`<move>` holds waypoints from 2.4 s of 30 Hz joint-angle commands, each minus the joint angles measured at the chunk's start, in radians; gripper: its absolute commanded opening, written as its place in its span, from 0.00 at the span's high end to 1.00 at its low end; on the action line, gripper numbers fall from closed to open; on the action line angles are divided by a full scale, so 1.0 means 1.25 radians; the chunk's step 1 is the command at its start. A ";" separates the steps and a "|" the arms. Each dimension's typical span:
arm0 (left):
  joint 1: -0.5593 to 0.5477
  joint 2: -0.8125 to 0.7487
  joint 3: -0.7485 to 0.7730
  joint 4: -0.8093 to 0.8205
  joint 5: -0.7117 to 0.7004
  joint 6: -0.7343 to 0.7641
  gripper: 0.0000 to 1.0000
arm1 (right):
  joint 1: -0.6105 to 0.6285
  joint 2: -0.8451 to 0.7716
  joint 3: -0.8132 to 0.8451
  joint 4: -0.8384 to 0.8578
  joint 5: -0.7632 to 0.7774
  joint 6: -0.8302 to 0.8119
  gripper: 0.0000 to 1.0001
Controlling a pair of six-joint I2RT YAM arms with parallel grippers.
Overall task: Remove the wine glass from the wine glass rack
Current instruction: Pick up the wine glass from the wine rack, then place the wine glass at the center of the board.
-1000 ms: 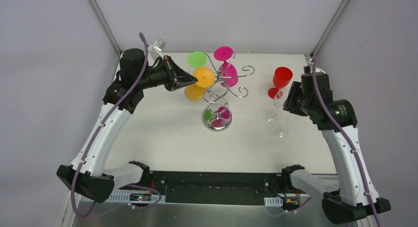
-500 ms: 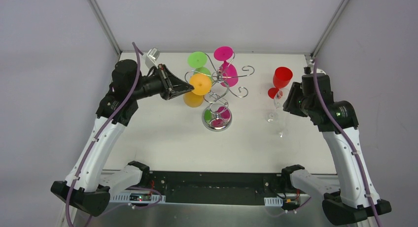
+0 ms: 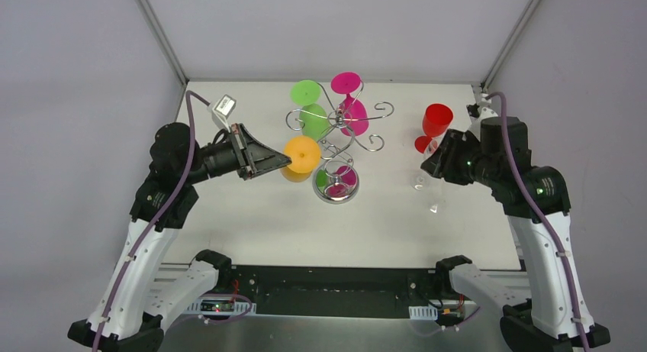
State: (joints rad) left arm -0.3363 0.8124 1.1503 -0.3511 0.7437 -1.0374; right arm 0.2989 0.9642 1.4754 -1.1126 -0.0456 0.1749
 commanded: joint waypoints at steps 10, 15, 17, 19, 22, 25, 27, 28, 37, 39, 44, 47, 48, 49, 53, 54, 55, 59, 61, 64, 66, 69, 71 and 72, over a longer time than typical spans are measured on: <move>-0.009 -0.103 -0.061 -0.001 0.127 0.098 1.00 | 0.011 -0.100 -0.053 0.114 -0.442 0.182 0.57; -0.068 -0.119 -0.100 -0.002 0.123 0.175 1.00 | 0.050 -0.132 -0.146 0.219 -0.482 0.245 0.57; -0.121 -0.127 -0.108 -0.008 0.079 0.209 1.00 | 0.095 -0.137 -0.170 0.244 -0.447 0.245 0.57; -0.176 -0.122 -0.110 -0.030 0.027 0.242 1.00 | 0.155 -0.143 -0.196 0.279 -0.392 0.245 0.57; -0.270 -0.102 -0.110 -0.072 -0.060 0.296 1.00 | 0.244 -0.151 -0.243 0.346 -0.323 0.245 0.57; -0.360 -0.085 -0.107 -0.096 -0.143 0.341 1.00 | 0.320 -0.161 -0.282 0.386 -0.250 0.263 0.56; -0.410 -0.082 -0.104 -0.106 -0.190 0.372 1.00 | 0.347 -0.171 -0.311 0.417 -0.216 0.493 0.54; -0.430 -0.078 -0.103 -0.110 -0.208 0.382 1.00 | 0.358 -0.178 -0.333 0.448 -0.214 0.519 0.54; -0.589 -0.050 -0.089 -0.134 -0.387 0.471 1.00 | 0.465 -0.210 -0.485 0.597 -0.126 0.663 0.43; -0.618 -0.046 -0.087 -0.134 -0.421 0.492 1.00 | 0.482 -0.206 -0.506 0.625 -0.120 0.685 0.42; -0.692 -0.013 -0.077 -0.134 -0.476 0.543 1.00 | 0.524 -0.180 -0.537 0.683 -0.109 0.703 0.42; -0.750 0.008 -0.066 -0.137 -0.516 0.574 1.00 | 0.545 -0.164 -0.551 0.725 -0.109 0.703 0.42; -0.767 0.013 -0.063 -0.138 -0.536 0.583 1.00 | 0.553 -0.159 -0.554 0.732 -0.107 0.723 0.42; -0.784 0.016 -0.060 -0.140 -0.556 0.591 1.00 | 0.560 -0.156 -0.557 0.739 -0.105 0.738 0.42; -0.831 0.031 -0.046 -0.149 -0.627 0.620 1.00 | 0.583 -0.147 -0.568 0.759 -0.106 0.753 0.41; -0.839 0.035 -0.044 -0.152 -0.639 0.626 1.00 | 0.590 -0.146 -0.570 0.759 -0.104 0.754 0.41; -0.846 0.038 -0.040 -0.156 -0.647 0.630 1.00 | 0.594 -0.145 -0.573 0.759 -0.102 0.755 0.41; -0.873 0.048 -0.028 -0.163 -0.680 0.647 1.00 | 0.612 -0.142 -0.585 0.769 -0.113 0.762 0.41; -0.884 0.051 -0.022 -0.165 -0.686 0.653 1.00 | 0.625 -0.136 -0.592 0.781 -0.115 0.769 0.41; -0.896 0.056 -0.014 -0.165 -0.698 0.662 1.00 | 0.650 -0.123 -0.592 0.796 -0.115 0.774 0.41; -0.901 0.057 -0.009 -0.165 -0.699 0.667 1.00 | 0.663 -0.117 -0.592 0.801 -0.108 0.777 0.42; -0.915 0.065 -0.002 -0.165 -0.700 0.673 1.00 | 0.672 -0.108 -0.595 0.816 -0.103 0.783 0.43; -0.925 0.072 0.001 -0.165 -0.705 0.677 1.00 | 0.677 -0.101 -0.596 0.831 -0.104 0.789 0.45; -0.933 0.076 0.003 -0.165 -0.709 0.680 1.00 | 0.680 -0.098 -0.594 0.836 -0.104 0.789 0.45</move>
State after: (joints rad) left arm -1.4746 0.8921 1.1103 -0.5697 -0.1085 -0.2234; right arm 1.1351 0.8322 0.7326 -0.1497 -0.1890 1.1366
